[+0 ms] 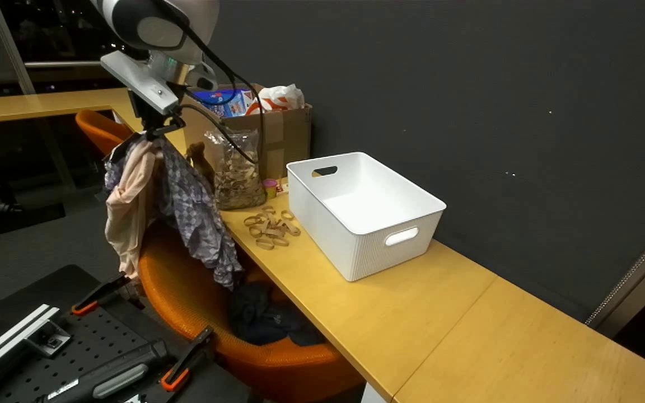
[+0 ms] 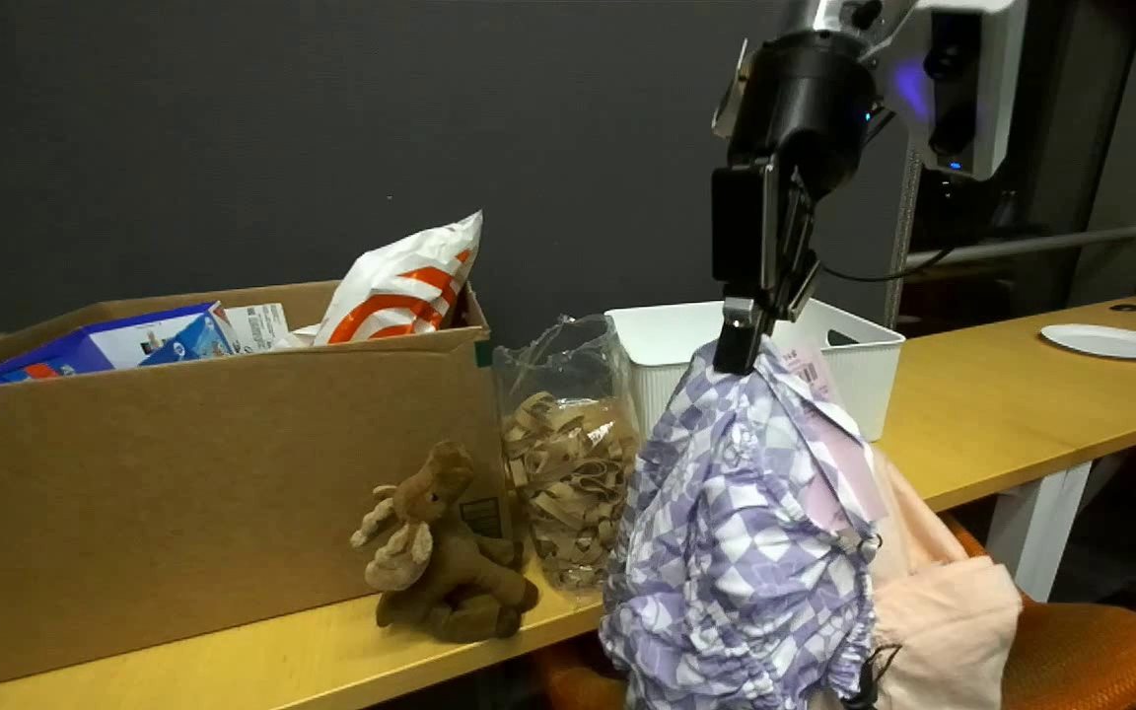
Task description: Pick up all the shirts from the orange chair and put them in the white basket
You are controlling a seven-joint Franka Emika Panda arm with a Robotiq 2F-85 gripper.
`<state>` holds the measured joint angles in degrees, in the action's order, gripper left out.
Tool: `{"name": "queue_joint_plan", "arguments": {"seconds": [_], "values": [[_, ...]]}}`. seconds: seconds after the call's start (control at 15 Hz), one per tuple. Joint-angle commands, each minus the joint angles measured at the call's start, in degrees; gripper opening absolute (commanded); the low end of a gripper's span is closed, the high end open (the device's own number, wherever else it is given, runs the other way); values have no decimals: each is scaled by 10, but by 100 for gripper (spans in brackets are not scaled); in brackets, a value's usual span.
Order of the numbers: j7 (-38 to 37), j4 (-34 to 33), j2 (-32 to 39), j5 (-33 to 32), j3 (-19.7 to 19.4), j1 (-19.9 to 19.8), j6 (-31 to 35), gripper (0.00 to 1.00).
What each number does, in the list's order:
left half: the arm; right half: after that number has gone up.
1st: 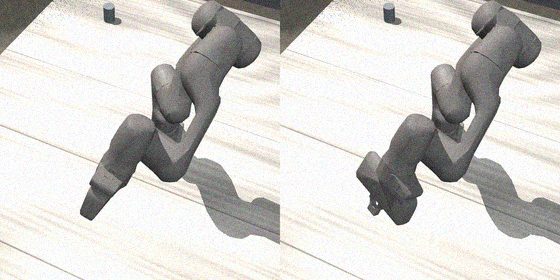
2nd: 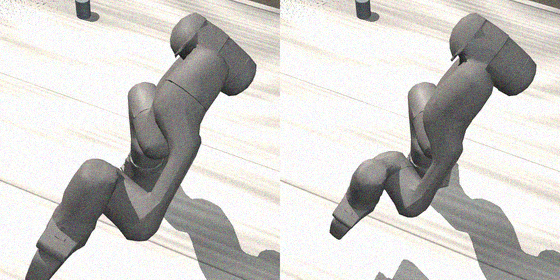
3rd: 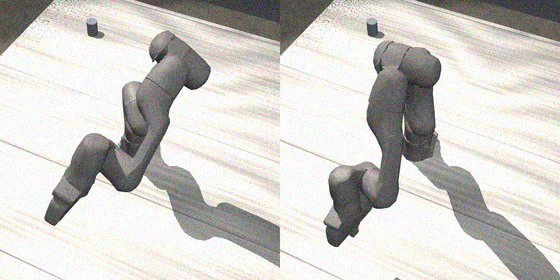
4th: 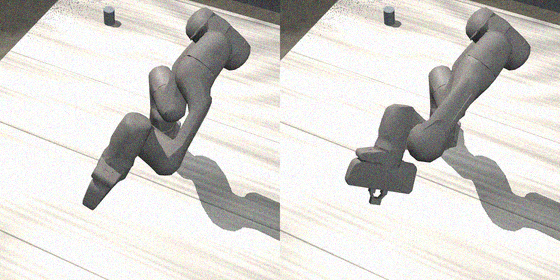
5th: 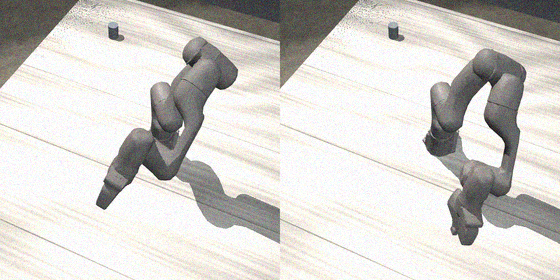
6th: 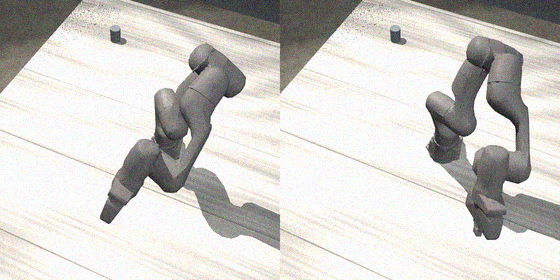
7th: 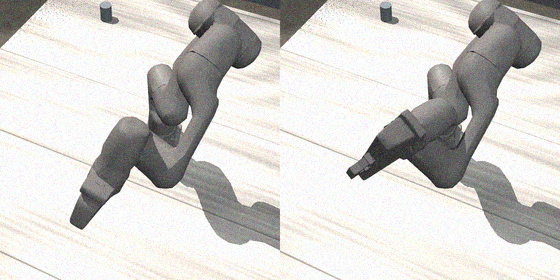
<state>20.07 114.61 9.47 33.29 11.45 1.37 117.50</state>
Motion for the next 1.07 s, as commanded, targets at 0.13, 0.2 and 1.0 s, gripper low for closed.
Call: {"name": "queue_joint_plan", "arguments": {"seconds": [0.13,0.2,1.0], "values": [[-50,-41,-76,-28,-10,38,-24,2],[-57,-53,-91,-37,-14,39,-26,2],[-125,-260,-169,-187,-127,-24,-1,2]]}}
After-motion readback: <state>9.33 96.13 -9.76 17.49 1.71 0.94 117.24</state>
